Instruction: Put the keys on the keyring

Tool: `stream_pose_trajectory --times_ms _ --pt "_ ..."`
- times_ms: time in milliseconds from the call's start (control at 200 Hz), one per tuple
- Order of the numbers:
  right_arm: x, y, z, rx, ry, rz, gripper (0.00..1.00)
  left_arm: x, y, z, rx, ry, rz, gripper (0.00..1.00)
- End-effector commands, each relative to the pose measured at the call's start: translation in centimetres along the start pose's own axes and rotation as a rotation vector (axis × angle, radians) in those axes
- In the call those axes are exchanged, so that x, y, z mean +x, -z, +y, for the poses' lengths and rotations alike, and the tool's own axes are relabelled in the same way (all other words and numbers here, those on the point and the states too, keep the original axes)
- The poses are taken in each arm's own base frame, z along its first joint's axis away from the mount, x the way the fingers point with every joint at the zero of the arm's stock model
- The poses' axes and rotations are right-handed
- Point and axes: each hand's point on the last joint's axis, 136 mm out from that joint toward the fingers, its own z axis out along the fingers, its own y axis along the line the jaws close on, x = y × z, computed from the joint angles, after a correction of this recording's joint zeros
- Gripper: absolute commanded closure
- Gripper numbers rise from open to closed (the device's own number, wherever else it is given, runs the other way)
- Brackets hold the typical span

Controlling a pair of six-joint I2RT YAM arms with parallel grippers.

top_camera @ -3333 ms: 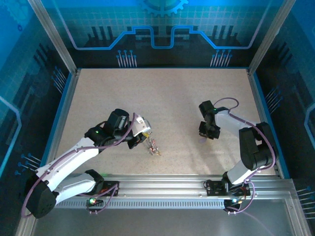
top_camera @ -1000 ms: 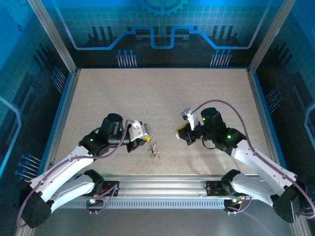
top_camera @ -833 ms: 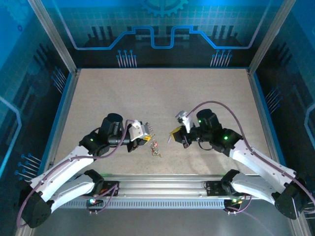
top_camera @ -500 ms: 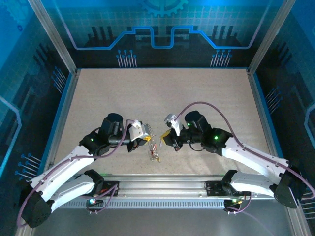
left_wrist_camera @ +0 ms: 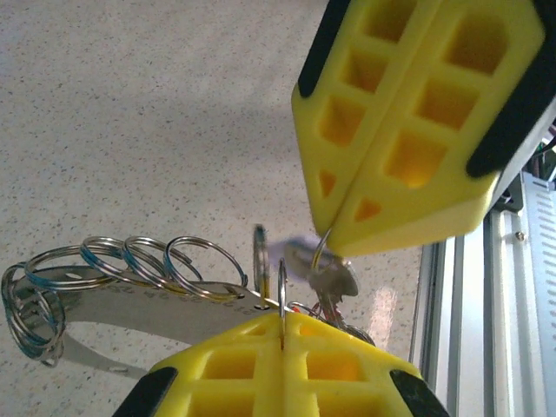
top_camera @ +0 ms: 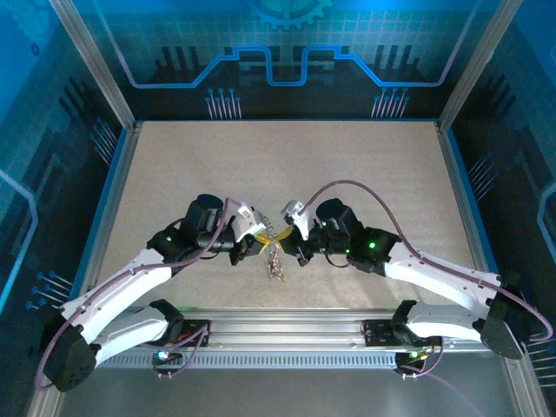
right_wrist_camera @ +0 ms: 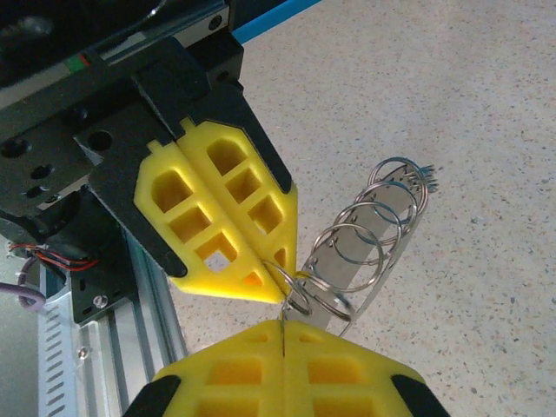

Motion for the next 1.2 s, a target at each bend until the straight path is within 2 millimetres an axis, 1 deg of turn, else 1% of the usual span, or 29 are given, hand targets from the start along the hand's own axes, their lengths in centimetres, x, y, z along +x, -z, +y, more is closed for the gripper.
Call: stream_pose_trajectory --times_ms 0,105,155,210,305,430,570,775,955,1111,1196 --pt "-1.7 0.0 0.1 0.019 0.019 -0.047 1.00 -2.1 0.5 -0.9 0.061 0.024 -0.048 1.00" --pt "-1.5 0.6 -0.3 0.032 0.021 -0.055 1.00 -2.3 0.8 -1.4 0.082 -0.007 -0.086 1.00" --pt "-1.4 0.9 -0.3 0.030 0.019 -0.052 1.00 -2.2 1.0 -2.2 0.117 -0.051 -0.108 1.00" --pt "-1.2 1.2 -0.1 0.013 0.022 -0.052 1.00 -2.1 1.2 -3.1 0.157 -0.110 -0.140 1.00" --pt "-1.0 1.5 0.6 -0.017 0.026 -0.062 1.00 -2.4 1.5 -3.6 0.173 -0.155 -0.187 1.00" --pt "-1.0 1.9 0.7 -0.015 0.014 -0.087 1.00 -2.6 1.7 -4.4 0.206 -0.208 -0.235 1.00" --pt "-1.3 2.4 1.2 -0.034 0.022 -0.099 1.00 -2.5 1.5 -4.0 0.187 -0.198 -0.236 1.00" --pt "-1.7 3.3 1.8 -0.051 0.031 -0.120 1.00 -3.0 1.1 -3.2 0.164 -0.149 -0.232 1.00" --pt "-1.4 3.8 1.6 -0.027 0.037 -0.117 1.00 -3.0 0.8 -2.2 0.116 -0.111 -0.217 1.00" --pt "-1.3 3.6 1.8 -0.028 0.038 -0.103 1.00 -2.9 1.0 -2.7 0.136 -0.145 -0.237 1.00" --pt "-1.2 3.8 1.3 0.004 0.061 -0.102 1.00 -2.8 1.4 -3.5 0.150 -0.227 -0.271 1.00"
